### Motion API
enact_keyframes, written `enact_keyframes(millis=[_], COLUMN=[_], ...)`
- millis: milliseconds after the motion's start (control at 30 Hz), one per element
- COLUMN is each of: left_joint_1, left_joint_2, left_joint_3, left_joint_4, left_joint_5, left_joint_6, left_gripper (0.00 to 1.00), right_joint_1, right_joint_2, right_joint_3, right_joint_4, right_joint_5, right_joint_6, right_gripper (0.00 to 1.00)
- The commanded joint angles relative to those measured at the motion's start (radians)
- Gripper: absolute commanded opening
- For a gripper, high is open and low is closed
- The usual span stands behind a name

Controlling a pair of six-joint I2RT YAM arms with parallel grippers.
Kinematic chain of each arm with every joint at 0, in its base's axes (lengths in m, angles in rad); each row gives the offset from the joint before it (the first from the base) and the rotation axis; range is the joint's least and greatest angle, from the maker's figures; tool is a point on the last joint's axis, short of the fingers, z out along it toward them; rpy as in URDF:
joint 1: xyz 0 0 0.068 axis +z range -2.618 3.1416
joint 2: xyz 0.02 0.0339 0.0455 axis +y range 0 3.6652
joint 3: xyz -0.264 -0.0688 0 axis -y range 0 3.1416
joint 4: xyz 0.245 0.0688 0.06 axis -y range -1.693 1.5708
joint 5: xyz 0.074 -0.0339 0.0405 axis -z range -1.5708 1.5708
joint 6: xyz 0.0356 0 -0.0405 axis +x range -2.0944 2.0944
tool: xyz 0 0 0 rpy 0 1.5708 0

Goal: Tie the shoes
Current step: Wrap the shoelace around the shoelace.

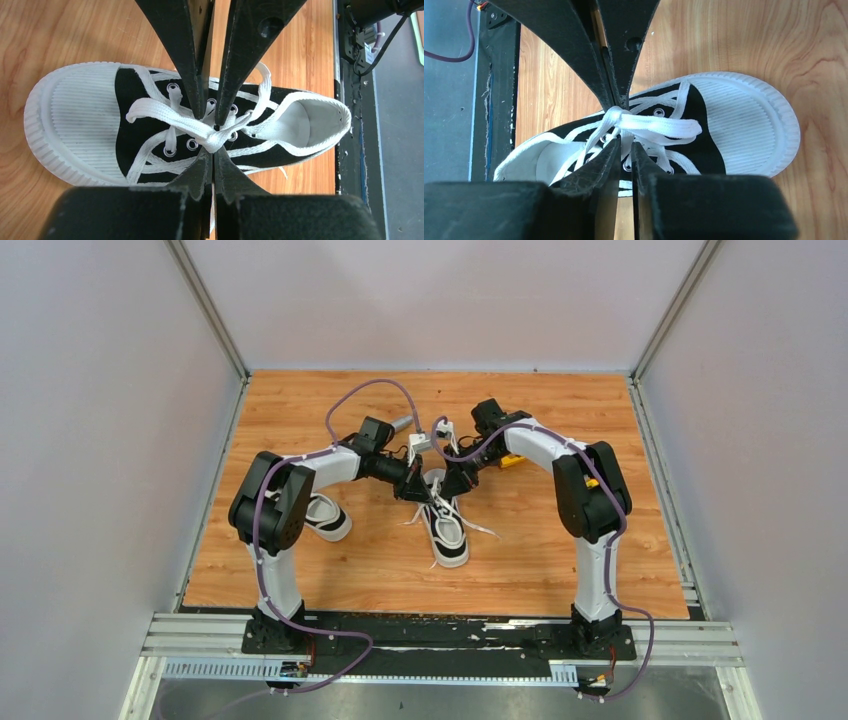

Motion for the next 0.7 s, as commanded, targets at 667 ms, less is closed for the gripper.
enact_keyframes(millis=[667], left_joint_1=[-0.026], left_joint_2=[0.037], left_joint_3=[0.060], left_joint_4=[0.105], left_joint_5=[-0.011], left_joint_6=[-0.161], left_gripper=[0.00], right_joint_1=[-0.024], right_joint_2=[-0.205], right_joint_3=[-0.135], right_joint_4=[0.176], right_joint_5=[0.146], right_joint_6=[0.198], right_gripper=[0.00])
